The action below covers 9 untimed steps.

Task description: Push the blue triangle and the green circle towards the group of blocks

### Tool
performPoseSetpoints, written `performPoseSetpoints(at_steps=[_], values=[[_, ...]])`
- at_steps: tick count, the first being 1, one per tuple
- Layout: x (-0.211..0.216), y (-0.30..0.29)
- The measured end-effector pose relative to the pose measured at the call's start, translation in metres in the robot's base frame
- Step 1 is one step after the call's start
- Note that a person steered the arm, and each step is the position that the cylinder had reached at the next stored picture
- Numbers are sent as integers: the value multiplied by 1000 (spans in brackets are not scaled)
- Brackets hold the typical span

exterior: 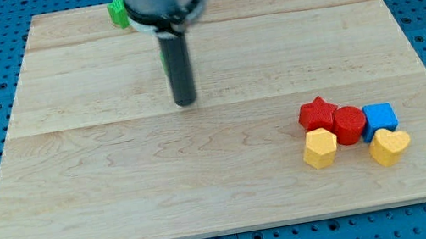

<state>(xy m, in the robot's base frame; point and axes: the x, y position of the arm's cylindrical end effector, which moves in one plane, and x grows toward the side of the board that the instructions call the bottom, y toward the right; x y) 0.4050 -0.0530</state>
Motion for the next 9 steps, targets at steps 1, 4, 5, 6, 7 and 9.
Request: performPoseSetpoints(at_steps=[1,4,5,6,7,9], values=[[-40,-45],[-7,95],[30,129],[50,157],[47,158],[-80,138]])
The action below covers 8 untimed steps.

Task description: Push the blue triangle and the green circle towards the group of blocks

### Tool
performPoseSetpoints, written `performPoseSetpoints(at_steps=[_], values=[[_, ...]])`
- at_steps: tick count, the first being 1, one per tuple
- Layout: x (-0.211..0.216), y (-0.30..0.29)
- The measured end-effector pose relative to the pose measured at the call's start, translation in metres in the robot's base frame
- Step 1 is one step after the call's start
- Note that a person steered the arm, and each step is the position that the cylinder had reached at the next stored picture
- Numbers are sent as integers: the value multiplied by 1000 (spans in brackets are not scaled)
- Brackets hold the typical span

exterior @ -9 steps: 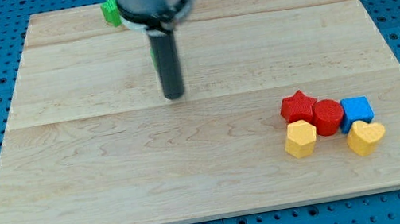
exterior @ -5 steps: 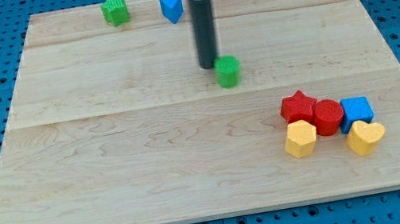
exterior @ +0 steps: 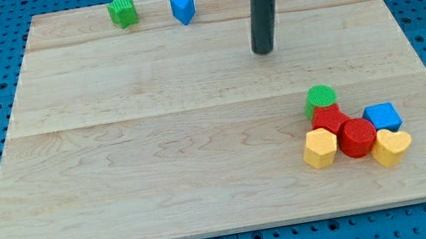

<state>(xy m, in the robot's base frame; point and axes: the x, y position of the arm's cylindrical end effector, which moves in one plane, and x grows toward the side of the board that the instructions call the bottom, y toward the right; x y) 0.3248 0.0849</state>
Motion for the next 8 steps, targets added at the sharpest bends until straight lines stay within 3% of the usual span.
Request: performPoseSetpoints(at_steps=[1,2,3,5,6,7,8], values=[[-68,-5],[-121,-58],[-103,-118],[33,-127],[46,-128],[9,-144],[15,-186]])
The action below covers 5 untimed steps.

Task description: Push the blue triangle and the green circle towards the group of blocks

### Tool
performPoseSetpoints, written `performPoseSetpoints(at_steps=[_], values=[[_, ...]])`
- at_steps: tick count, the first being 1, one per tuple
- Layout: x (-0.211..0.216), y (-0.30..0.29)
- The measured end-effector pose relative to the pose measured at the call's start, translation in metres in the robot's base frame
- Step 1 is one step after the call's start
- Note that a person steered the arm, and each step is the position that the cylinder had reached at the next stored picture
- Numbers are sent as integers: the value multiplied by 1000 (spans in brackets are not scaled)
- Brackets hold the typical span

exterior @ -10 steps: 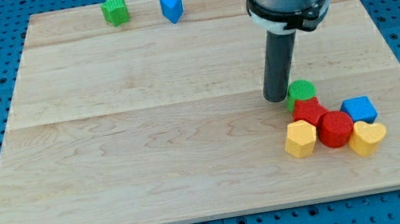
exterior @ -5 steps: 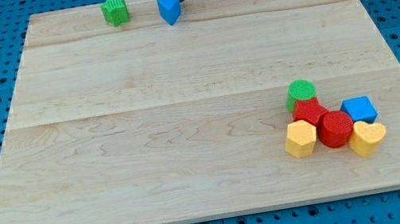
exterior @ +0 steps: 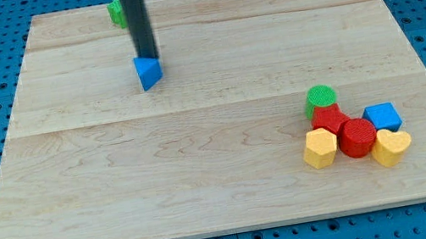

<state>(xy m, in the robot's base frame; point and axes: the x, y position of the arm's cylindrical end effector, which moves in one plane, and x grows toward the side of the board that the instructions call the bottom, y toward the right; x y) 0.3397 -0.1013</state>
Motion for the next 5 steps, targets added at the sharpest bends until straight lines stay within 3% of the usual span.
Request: performPoseSetpoints(at_steps=[3,4,5], values=[[150,-5],[175,51],[169,17]])
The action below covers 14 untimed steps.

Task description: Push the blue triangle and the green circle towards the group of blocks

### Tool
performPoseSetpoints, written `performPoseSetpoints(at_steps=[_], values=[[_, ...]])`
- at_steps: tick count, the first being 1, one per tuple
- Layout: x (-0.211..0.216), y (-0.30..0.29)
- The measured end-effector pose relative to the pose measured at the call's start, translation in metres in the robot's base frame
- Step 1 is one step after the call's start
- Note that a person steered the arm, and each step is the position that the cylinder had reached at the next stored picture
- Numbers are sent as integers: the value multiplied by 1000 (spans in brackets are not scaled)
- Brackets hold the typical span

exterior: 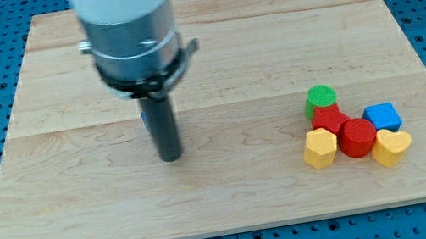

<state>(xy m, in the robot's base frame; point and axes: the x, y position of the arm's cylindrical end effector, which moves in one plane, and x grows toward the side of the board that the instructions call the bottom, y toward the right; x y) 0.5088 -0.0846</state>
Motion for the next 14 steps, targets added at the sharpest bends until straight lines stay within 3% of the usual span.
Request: performPoseSetpoints(at_steps=[1,4,6,9,10,12,14], values=[[-21,-52],[-66,75],[-88,129],[-13,94],[11,119],[11,137],[42,161]])
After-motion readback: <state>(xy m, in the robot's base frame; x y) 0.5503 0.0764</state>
